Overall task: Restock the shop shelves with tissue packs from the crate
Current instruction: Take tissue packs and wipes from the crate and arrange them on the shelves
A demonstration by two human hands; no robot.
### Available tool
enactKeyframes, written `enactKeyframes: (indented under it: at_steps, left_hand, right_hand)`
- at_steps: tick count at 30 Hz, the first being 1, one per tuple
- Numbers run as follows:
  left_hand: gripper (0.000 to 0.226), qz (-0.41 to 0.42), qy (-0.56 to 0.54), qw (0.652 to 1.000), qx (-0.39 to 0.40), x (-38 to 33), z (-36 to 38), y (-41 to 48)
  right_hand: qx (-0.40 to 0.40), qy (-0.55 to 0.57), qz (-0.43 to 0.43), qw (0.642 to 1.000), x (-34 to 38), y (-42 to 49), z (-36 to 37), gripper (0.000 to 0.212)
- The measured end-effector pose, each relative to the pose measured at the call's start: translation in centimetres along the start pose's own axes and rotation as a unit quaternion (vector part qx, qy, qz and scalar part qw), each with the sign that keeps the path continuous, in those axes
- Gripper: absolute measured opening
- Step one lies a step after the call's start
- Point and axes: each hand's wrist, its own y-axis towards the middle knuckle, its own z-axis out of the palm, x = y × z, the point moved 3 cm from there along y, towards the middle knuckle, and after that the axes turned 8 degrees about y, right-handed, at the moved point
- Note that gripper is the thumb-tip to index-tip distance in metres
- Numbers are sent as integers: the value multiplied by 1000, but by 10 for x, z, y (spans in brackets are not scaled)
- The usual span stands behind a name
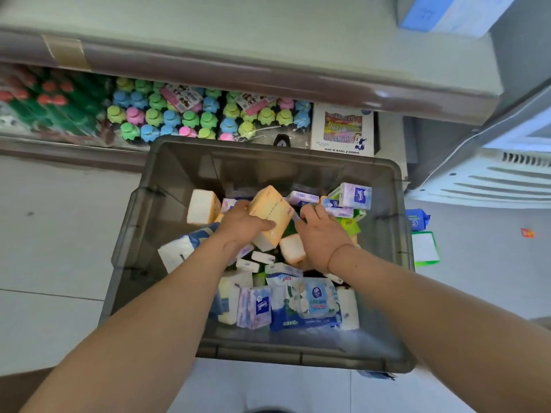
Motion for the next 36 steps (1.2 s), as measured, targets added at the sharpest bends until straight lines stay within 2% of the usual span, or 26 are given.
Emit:
enactKeyframes:
  at_steps: [3,8,10,13,15,18,20,23,26,29,33,36]
  left_hand:
    - [88,59,-37,997,-28,-8,-26,-22]
    - [104,94,-90,987,-92,-21,-76,-78]
    - [93,115,-149,977,-97,-26,-92,-100]
    - [58,168,-188,964,-88,-45,-116,-138]
    - [46,207,-221,950,-77,-60,-135,-169]
    - [43,254,-258,930,-66,-76,-162,-214]
    - [39,275,-260,923,-66,-80,-177,-241]
    - [39,303,-278,906,-98,-85,-201,-274]
    - [39,328,-276,890,-155,-96,-225,-299]
    - [41,357,-259,880,-174,-116,-244,-310]
    - [39,377,-246,873,-186,-139,-252,-309]
    - [39,369,-256,873,-189,-140,-247,-302]
  right_hand:
    - [3,153,37,988,-2,-19,-28,83]
    - [-3,370,79,926,-10,-66,-94,82]
    - [8,485,92,870,-12,-89,-120,75]
    - [29,593,79,801,-18,-122,-152,63]
    - [30,625,50,779,-20,-143,-171,65]
    - [18,657,3,753,-18,-174,-195,54]
    - [-10,678,-8,735,-15,-191,-209,59]
    - [-59,674,-44,735,-9,-208,-242,66]
    - [-103,653,-71,747,-4,-228,-287,63]
    - [-121,645,-111,746,-7,-245,-326,61]
    - [-147,692,-152,690,-14,-247,-353,62]
    - [-180,698,-155,675,-16,-239,-353,60]
